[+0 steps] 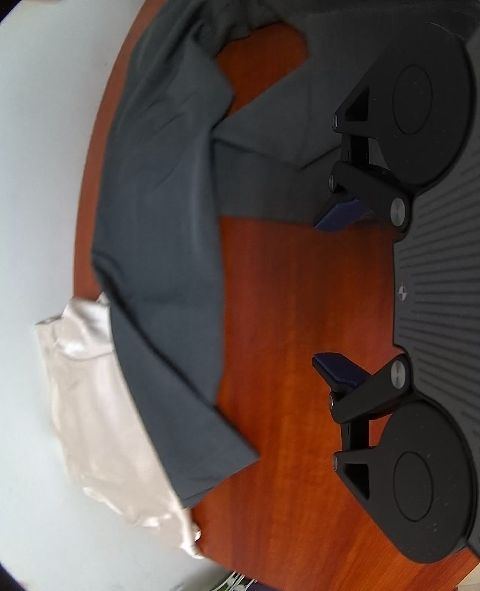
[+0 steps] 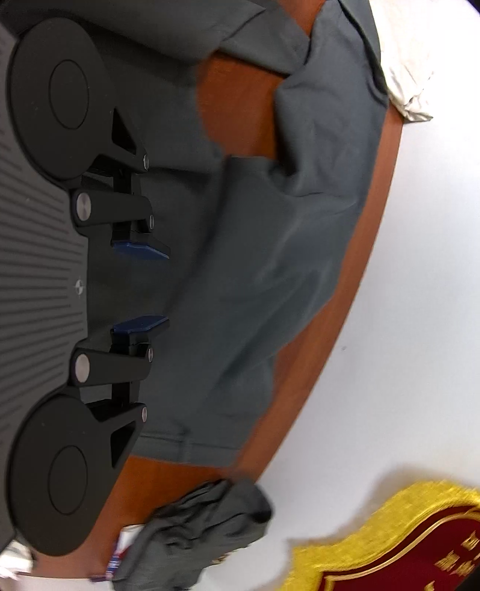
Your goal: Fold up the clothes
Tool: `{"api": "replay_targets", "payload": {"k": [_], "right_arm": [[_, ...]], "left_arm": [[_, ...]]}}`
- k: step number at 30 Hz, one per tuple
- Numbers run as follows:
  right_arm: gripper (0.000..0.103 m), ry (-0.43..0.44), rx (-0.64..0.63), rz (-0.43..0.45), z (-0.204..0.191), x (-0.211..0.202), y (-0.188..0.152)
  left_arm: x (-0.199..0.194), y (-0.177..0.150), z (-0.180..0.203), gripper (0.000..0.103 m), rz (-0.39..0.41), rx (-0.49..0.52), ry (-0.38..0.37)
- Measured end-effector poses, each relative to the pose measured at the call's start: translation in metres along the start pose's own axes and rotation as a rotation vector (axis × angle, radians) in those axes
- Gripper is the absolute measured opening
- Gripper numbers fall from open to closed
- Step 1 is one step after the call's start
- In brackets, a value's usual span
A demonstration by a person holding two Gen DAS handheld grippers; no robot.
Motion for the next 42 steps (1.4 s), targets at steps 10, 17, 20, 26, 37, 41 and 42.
{"api": "replay_targets", "payload": {"k": [10, 17, 20, 26, 37, 41, 42], "right_arm": [[0.039, 0.001, 0.065, -0.046, 0.003, -0.018, -0.045], [0.039, -0.009, 0.115, -0.081, 0.006, -0.027, -0.07], [0.039, -0.022, 0.126, -0.091, 0.01, -0.03, -0.078], [0.039, -0.044, 0.15, -0.102, 0.018, -0.032, -0.089], [0.039, -0.023, 0.113, -0.099, 0.008, -0.027, -0.092], [0.039, -0.013, 0.088, -0.095, 0.0, -0.023, -0.089], [0.039, -0.012, 0.084, -0.094, -0.002, -0.022, -0.088]], "left_arm": [[0.01, -0.017, 0.017, 0.074, -0.034, 0.032, -0.075], [0.023, -0.023, 0.032, 0.056, -0.053, 0.06, -0.129], [0.028, -0.023, 0.036, 0.042, -0.069, 0.058, -0.15], [0.027, -0.028, 0.038, 0.031, -0.05, 0.075, -0.131], [0.008, -0.056, 0.019, 0.019, -0.048, 0.049, -0.035], [-0.003, -0.078, -0.009, 0.02, -0.06, 0.024, 0.042], [-0.007, -0.084, -0.017, 0.02, -0.064, 0.011, 0.061]]}}
Point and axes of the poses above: each gripper's, at about its wrist camera, not at the fingertips, and x roughly the way its jaws point, z to its right, y to its top, the point moved 2 cm from there along x, roughly the way its jaws point, and after that the axes turned 5 degrees about -y, right-handed, at the moved point
